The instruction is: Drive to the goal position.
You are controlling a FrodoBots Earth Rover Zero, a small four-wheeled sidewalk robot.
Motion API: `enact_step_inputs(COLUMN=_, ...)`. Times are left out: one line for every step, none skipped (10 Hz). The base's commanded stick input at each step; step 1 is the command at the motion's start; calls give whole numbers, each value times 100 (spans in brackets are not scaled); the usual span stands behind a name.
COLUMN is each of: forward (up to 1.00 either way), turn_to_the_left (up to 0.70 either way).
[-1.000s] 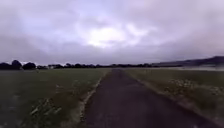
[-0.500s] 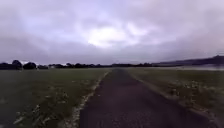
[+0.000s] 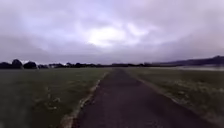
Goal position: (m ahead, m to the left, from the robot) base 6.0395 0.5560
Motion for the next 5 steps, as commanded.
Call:
enact_step_inputs(forward=50, turn_to_the_left=0)
enact_step_inputs(forward=50, turn_to_the_left=0)
enact_step_inputs(forward=50, turn_to_the_left=0)
enact_step_inputs(forward=50, turn_to_the_left=0)
enact_step_inputs(forward=50, turn_to_the_left=0)
